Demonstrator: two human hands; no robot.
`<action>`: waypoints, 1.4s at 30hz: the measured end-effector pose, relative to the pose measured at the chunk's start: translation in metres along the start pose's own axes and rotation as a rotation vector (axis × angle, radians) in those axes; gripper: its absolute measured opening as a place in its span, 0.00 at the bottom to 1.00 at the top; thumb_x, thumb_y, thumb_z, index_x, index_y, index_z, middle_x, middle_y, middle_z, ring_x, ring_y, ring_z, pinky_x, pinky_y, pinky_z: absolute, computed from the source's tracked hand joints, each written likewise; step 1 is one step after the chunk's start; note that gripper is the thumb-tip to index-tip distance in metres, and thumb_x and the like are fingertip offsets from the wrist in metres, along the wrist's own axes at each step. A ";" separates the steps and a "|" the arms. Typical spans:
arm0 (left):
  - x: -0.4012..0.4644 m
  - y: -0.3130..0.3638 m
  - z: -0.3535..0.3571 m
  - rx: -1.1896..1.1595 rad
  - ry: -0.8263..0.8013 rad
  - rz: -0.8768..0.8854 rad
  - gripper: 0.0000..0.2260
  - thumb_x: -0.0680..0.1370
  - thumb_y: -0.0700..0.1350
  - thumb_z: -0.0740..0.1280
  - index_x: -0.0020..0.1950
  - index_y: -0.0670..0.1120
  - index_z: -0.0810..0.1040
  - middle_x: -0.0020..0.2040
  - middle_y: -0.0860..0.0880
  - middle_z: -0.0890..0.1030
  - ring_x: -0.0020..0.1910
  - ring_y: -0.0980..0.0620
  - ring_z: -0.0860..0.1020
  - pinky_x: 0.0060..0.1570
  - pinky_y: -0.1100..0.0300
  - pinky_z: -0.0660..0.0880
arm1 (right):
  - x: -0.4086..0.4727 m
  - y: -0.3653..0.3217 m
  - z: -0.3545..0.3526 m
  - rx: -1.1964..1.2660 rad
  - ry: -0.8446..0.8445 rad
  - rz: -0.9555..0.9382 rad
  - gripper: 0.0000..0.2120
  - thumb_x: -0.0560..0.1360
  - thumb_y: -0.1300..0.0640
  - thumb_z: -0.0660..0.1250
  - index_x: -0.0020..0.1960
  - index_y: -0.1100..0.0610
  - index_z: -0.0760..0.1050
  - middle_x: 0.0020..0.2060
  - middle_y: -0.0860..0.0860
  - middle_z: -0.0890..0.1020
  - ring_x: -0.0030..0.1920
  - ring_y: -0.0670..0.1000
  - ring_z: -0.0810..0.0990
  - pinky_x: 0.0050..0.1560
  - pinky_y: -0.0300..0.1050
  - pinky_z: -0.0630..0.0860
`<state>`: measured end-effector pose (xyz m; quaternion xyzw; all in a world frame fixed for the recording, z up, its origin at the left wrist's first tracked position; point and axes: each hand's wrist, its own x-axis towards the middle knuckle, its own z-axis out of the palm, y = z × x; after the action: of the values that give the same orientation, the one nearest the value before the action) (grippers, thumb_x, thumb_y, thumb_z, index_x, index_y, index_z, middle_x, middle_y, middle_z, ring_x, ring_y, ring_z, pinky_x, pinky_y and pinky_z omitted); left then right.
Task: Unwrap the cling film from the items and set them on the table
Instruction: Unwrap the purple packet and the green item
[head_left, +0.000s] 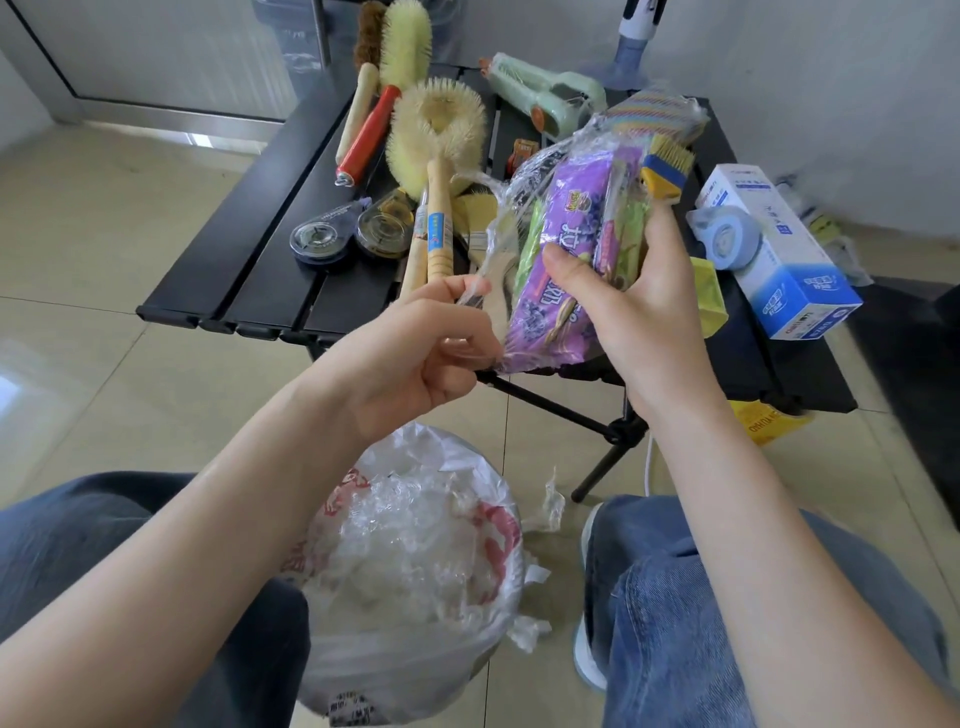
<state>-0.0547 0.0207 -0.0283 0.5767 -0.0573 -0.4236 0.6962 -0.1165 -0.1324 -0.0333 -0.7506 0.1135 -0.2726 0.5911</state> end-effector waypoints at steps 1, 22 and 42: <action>0.001 0.000 -0.001 0.019 0.014 -0.005 0.16 0.73 0.26 0.57 0.44 0.49 0.68 0.35 0.50 0.61 0.26 0.57 0.60 0.18 0.70 0.54 | 0.000 -0.001 0.000 -0.010 0.006 -0.001 0.19 0.73 0.58 0.73 0.60 0.55 0.69 0.53 0.47 0.81 0.54 0.44 0.81 0.59 0.45 0.77; 0.006 -0.006 -0.007 0.547 0.252 0.459 0.10 0.76 0.46 0.70 0.48 0.43 0.71 0.28 0.50 0.61 0.21 0.59 0.60 0.21 0.70 0.59 | -0.007 0.003 0.009 0.036 -0.138 0.118 0.14 0.73 0.63 0.71 0.57 0.53 0.75 0.46 0.47 0.84 0.46 0.46 0.84 0.50 0.45 0.81; 0.003 0.002 -0.013 0.510 0.346 0.579 0.23 0.82 0.52 0.58 0.41 0.32 0.67 0.35 0.45 0.61 0.29 0.53 0.58 0.25 0.63 0.57 | -0.006 0.002 0.008 0.165 -0.348 0.359 0.25 0.73 0.56 0.71 0.67 0.52 0.65 0.53 0.57 0.82 0.49 0.50 0.83 0.49 0.48 0.78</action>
<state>-0.0439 0.0286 -0.0321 0.7533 -0.2023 -0.0797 0.6208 -0.1166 -0.1235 -0.0379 -0.7032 0.1189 -0.0386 0.6999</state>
